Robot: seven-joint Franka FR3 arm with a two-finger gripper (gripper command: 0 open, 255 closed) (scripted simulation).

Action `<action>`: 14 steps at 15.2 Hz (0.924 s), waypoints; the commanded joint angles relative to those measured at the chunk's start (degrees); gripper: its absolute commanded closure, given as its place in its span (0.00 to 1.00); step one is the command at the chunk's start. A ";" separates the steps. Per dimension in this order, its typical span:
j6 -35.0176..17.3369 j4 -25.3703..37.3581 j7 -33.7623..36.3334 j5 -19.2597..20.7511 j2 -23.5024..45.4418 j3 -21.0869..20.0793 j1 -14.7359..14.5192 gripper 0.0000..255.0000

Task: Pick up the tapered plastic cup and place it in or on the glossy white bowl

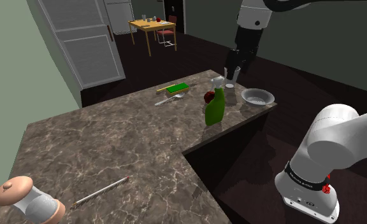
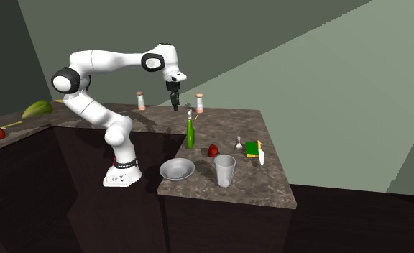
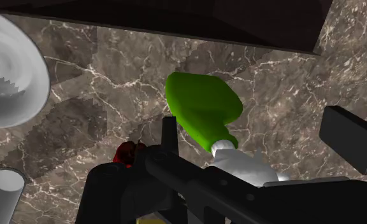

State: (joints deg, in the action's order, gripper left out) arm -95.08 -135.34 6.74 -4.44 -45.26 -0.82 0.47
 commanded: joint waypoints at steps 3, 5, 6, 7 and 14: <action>-1.20 0.65 -2.20 1.11 2.36 2.24 0.89 0.00; -2.39 1.56 -4.38 2.08 4.93 4.45 1.71 0.00; -2.96 2.11 -5.46 2.51 6.29 5.55 2.08 0.00; -3.53 2.72 -6.55 2.90 7.70 6.63 2.45 0.00; -6.91 8.76 -14.15 4.23 18.80 13.99 4.41 0.00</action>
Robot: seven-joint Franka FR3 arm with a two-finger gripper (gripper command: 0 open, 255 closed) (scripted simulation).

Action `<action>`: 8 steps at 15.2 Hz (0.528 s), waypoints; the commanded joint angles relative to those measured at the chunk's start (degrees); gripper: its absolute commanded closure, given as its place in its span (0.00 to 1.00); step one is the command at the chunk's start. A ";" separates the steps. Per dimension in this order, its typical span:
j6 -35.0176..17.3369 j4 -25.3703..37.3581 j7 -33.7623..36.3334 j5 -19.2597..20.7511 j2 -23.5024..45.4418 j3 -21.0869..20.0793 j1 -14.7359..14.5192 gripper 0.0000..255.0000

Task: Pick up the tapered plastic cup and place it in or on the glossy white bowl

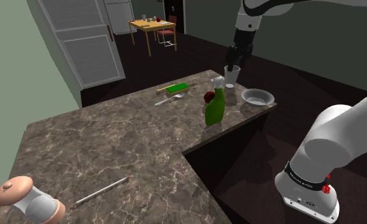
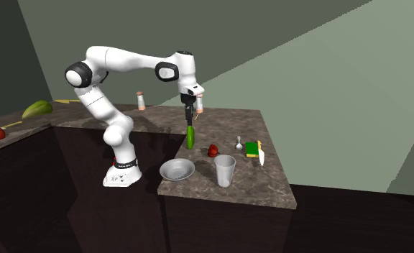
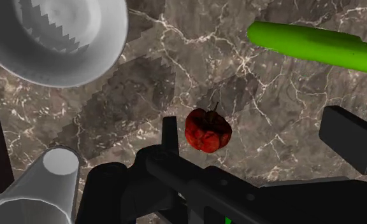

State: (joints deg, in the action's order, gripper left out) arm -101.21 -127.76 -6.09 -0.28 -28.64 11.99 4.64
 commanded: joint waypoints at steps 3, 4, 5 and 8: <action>-1.79 4.70 -4.70 -0.27 7.53 4.20 0.87 0.00; -2.05 6.01 -5.86 -0.52 9.40 5.18 1.08 0.00; -2.27 7.37 -7.03 -0.84 11.31 6.14 1.29 0.00; -2.64 11.88 -10.65 -2.27 17.29 8.92 1.99 0.00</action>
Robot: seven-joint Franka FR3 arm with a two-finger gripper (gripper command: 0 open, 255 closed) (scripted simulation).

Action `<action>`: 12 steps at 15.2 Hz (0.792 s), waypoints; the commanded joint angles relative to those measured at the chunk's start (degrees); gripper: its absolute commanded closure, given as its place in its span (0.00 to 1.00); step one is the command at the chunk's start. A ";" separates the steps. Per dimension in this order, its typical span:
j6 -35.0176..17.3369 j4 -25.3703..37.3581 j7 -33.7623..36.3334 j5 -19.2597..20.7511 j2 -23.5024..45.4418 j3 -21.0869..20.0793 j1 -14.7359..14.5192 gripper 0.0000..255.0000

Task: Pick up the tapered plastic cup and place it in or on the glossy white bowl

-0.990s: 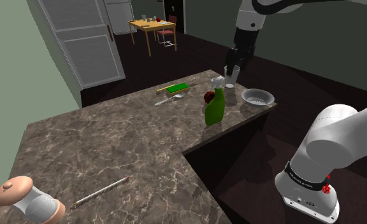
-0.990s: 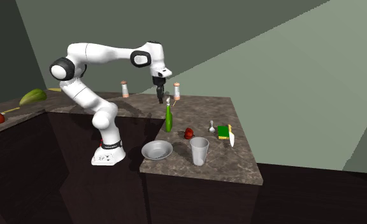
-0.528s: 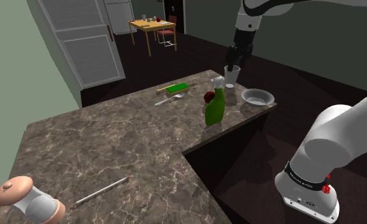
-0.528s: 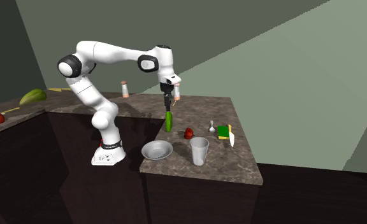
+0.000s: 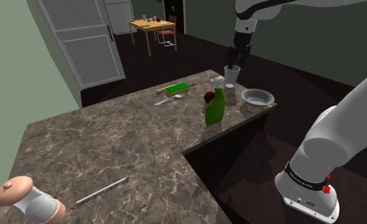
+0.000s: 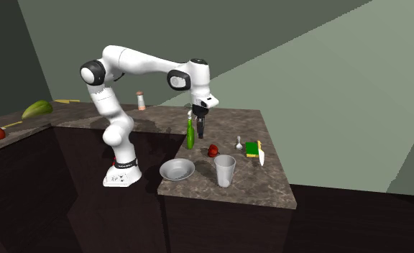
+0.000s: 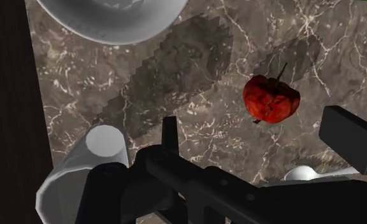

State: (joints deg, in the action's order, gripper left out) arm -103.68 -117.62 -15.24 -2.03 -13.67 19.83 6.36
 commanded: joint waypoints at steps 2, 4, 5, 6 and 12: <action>-0.15 5.09 -3.98 -1.86 6.52 2.76 0.92 0.00; 0.12 8.74 -6.49 -3.47 10.91 4.29 1.72 0.00; 0.36 10.69 -7.74 -4.38 13.17 4.96 2.23 0.00; 0.67 12.72 -8.97 -5.33 15.48 5.56 2.81 0.00; 4.12 27.01 -15.54 -11.64 30.09 7.71 7.99 0.00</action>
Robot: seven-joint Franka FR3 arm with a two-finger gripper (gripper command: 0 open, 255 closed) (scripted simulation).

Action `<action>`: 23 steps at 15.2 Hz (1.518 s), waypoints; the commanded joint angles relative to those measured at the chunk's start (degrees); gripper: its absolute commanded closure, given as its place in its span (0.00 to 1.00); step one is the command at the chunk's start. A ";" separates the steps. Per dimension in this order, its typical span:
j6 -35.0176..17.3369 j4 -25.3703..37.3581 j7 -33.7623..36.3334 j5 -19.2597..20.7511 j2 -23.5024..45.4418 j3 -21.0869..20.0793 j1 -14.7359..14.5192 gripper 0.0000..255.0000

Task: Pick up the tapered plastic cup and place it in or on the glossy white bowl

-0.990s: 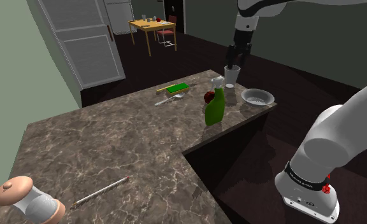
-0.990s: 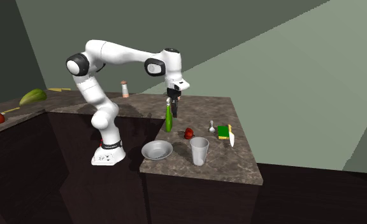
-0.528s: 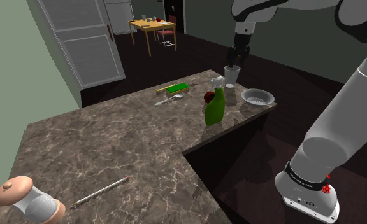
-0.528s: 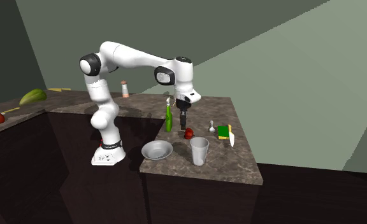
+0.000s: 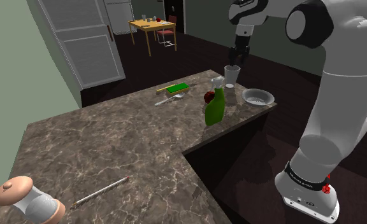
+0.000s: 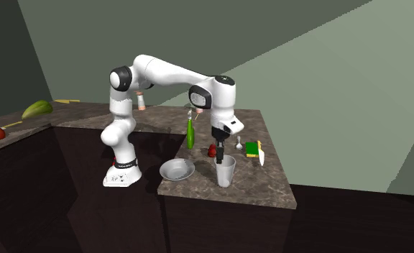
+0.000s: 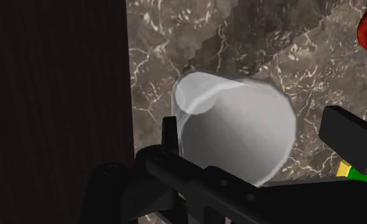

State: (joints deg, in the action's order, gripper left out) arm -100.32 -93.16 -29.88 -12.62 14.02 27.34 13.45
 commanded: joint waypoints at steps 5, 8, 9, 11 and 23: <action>2.95 11.10 -3.35 -4.24 10.55 0.11 4.81 0.00; 0.63 8.67 -3.52 -4.32 10.45 -0.01 4.38 0.00; -0.13 7.89 -3.58 -4.36 10.45 -0.05 4.26 0.00; -2.06 6.00 -3.76 -4.50 10.51 -0.17 3.96 0.00; -2.05 6.01 -3.76 -4.50 10.51 -0.17 3.96 1.00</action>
State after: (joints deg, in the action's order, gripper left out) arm -102.38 -87.13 -33.64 -17.13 24.51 27.18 17.41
